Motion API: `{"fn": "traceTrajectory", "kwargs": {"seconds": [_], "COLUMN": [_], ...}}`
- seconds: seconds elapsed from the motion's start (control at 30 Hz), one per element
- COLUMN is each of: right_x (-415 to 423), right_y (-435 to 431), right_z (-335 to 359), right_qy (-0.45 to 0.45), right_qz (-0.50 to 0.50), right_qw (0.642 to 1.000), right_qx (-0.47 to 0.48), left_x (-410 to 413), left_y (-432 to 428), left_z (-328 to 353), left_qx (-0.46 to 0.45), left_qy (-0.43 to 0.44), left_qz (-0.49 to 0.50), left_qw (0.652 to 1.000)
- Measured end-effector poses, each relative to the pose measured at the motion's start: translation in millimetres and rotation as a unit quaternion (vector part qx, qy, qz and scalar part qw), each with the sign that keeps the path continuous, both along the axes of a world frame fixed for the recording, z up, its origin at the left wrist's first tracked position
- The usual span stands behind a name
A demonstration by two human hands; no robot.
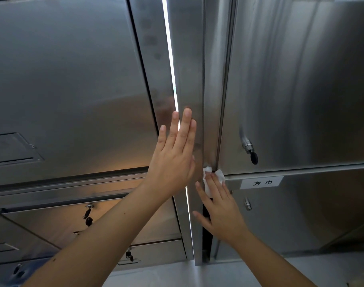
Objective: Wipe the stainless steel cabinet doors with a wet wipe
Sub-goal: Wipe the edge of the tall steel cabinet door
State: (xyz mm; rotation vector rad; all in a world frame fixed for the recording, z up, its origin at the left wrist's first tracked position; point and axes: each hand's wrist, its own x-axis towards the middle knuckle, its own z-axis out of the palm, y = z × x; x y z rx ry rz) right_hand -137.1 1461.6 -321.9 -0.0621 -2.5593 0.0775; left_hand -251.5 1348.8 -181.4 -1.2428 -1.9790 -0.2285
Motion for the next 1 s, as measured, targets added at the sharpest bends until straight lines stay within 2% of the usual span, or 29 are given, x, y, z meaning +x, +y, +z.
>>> {"fn": "traceTrajectory", "kwargs": {"seconds": [0.17, 0.47, 0.7, 1.0], "right_x": [6, 8, 16, 47], "right_y": [7, 3, -12, -45], "right_z": [-2, 2, 18, 47], "right_qy": [-0.006, 0.007, 0.045, 0.101], "right_qz": [0.014, -0.017, -0.042, -0.084], "right_qw": [1.0, 1.0, 0.998, 0.991], "right_qx": [0.004, 0.022, 0.003, -0.029], "left_x": [-1, 3, 12, 21], "left_y": [-2, -10, -13, -15], "left_z": [1, -5, -13, -14], "left_qx": [-0.004, 0.001, 0.051, 0.12], "left_qy": [-0.003, -0.001, -0.074, -0.113], "left_qz": [-0.004, -0.02, -0.066, -0.1], "left_qw": [1.0, 1.0, 0.994, 0.981]}}
